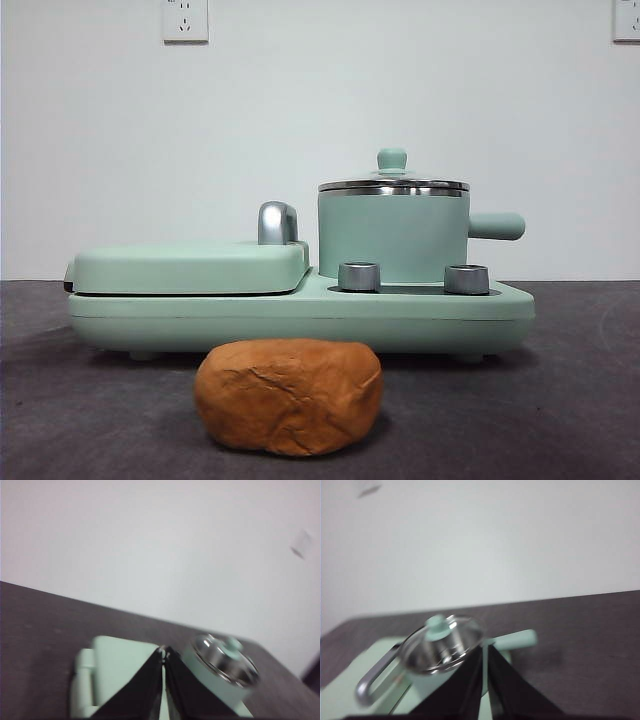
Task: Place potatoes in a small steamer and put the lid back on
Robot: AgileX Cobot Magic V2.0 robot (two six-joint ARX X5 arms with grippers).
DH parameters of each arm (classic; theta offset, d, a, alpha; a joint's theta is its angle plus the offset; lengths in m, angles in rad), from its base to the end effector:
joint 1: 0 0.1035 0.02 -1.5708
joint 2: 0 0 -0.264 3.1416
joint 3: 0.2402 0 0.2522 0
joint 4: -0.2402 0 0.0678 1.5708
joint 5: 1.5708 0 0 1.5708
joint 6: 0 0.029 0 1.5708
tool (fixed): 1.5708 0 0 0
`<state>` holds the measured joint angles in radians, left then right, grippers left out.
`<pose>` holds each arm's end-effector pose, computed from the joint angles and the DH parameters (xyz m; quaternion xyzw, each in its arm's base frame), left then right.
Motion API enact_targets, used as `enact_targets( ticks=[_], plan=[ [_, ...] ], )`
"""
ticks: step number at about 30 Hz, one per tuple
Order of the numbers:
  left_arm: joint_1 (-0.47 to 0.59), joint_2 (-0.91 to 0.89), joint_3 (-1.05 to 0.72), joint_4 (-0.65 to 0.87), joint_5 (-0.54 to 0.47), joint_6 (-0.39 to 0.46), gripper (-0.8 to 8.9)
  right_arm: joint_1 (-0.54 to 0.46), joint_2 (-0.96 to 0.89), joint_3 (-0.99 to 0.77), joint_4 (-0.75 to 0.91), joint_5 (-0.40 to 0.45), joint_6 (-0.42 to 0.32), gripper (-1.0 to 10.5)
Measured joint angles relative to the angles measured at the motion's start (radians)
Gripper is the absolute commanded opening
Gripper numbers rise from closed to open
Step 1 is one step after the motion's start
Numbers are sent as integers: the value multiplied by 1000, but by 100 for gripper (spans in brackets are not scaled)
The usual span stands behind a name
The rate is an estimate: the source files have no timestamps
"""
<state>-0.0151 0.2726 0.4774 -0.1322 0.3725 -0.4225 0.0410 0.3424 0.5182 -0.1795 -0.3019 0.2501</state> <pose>0.0878 -0.0119 0.2900 -0.1993 0.0054 -0.1957 0.9602 0.0971 0.0126 0.2937 0.1231 0.0231 0.1690 0.9776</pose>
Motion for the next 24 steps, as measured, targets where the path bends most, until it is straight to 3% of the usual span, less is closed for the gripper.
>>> enact_targets(
  ticks=[4, 7, 14, 18, 22, 24],
  plan=[
    [0, 158, 142, -63, 122, 108, 7, 12, 172, 140, -77, -111, -106, 14],
    [-1, 281, 245, -116, 158, 206, 7, 39, 297, 240, -128, -122, -196, 14],
    [-61, 555, 422, -210, 159, 496, 6, 142, 530, 390, -183, -109, -429, 15],
    [-131, 644, 471, -231, 159, 660, 6, 221, 599, 408, -183, -55, -515, 15],
    [-197, 690, 490, -227, 154, 768, 8, 282, 645, 408, -190, -8, -577, 16],
    [-228, 708, 490, -229, 153, 793, 86, 300, 652, 408, -194, -8, -596, 63]
  ],
)
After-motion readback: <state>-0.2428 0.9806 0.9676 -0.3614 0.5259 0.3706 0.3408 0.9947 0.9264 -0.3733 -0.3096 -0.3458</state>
